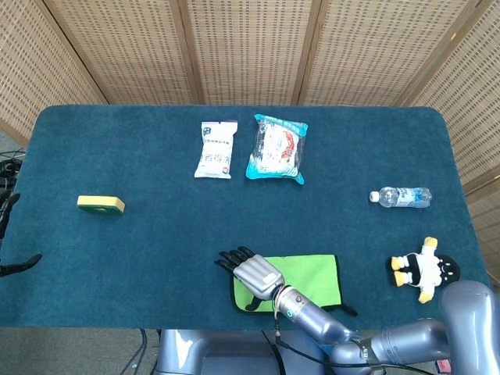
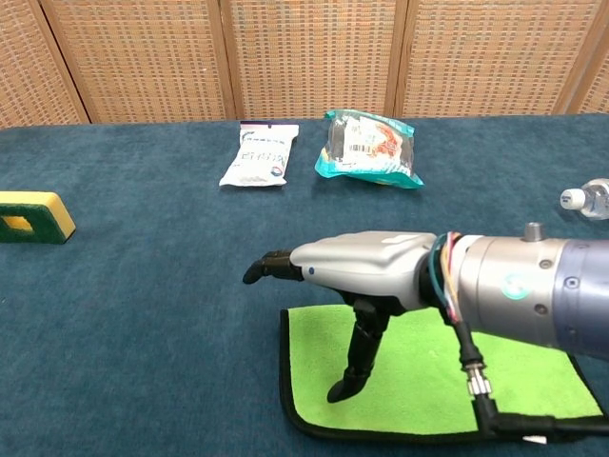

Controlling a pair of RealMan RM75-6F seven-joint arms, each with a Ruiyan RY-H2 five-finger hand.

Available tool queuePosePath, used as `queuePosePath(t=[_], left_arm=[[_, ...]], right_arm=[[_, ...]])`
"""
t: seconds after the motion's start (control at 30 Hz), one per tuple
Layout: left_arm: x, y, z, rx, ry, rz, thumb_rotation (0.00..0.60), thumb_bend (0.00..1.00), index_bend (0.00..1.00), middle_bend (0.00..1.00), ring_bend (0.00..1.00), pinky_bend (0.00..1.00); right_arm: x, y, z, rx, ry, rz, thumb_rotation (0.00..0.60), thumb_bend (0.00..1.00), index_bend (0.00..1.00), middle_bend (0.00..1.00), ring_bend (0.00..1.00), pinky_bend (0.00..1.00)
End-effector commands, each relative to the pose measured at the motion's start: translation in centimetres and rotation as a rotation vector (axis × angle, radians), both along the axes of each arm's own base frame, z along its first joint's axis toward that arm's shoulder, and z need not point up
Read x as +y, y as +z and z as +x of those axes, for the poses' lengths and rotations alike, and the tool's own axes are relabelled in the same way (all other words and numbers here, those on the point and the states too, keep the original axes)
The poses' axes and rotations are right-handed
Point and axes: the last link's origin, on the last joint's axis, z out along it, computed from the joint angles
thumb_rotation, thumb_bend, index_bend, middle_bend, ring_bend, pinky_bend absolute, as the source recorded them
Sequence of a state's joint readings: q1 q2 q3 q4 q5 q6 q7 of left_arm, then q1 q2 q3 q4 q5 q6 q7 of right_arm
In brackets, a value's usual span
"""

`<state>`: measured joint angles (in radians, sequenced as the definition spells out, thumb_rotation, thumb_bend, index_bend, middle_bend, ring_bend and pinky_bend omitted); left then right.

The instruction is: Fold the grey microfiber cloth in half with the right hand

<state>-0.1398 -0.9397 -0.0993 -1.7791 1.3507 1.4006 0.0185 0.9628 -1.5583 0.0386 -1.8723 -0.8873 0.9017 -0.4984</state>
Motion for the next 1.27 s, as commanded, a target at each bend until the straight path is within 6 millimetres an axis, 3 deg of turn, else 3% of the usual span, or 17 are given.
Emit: queuePosePath(t=[0.03, 0.23, 0.47, 0.6, 0.73, 0.87, 1.0, 1.27], left_arm=[[0.0, -0.1, 0.0, 0.002, -0.001, 0.0, 0.6, 0.11, 0.0, 0.0, 0.0, 0.0], [-0.1, -0.2, 0.2, 0.007, -0.007, 0.0, 0.6, 0.11, 0.0, 0.0, 0.0, 0.0], [-0.4, -0.7, 0.3, 0.013, -0.025, 0.002, 0.6, 0.11, 0.0, 0.0, 0.0, 0.0], [-0.9, -0.9, 0.5, 0.011, -0.042, 0.014, 0.6, 0.11, 0.0, 0.0, 0.0, 0.0], [-1.8, -1.3, 0.4, 0.0, -0.051, 0.029, 0.6, 0.11, 0.0, 0.0, 0.0, 0.0], [-2.7, -1.6, 0.5, -0.011, -0.053, 0.033, 0.6, 0.11, 0.0, 0.0, 0.0, 0.0], [-3.7, -2.0, 0.6, -0.02, -0.056, 0.034, 0.6, 0.11, 0.0, 0.0, 0.0, 0.0], [-4.6, -2.4, 0.2, 0.018, -0.057, 0.031, 0.6, 0.11, 0.0, 0.0, 0.0, 0.0]], right_arm=[[-0.4, 1.3, -0.7, 0.006, 0.018, -0.038, 0.6, 0.0, 0.0, 0.0, 0.0, 0.0], [-1.8, 3.8, -3.2, 0.046, 0.057, -0.156, 0.6, 0.0, 0.0, 0.0, 0.0, 0.0], [-3.2, 8.1, -9.1, 0.06, 0.094, -0.353, 0.6, 0.0, 0.0, 0.0, 0.0, 0.0], [-3.0, 11.3, -13.5, 0.053, 0.064, -0.477, 0.6, 0.0, 0.0, 0.0, 0.0, 0.0], [-1.3, 14.3, -17.9, 0.019, -0.015, -0.614, 0.6, 0.0, 0.0, 0.0, 0.0, 0.0], [1.4, 16.5, -20.5, -0.03, -0.12, -0.702, 0.6, 0.0, 0.0, 0.0, 0.0, 0.0], [4.2, 18.1, -22.2, -0.063, -0.191, -0.763, 0.6, 0.0, 0.0, 0.0, 0.0, 0.0], [7.1, 19.8, -23.1, -0.098, -0.252, -0.866, 0.6, 0.0, 0.0, 0.0, 0.0, 0.0]])
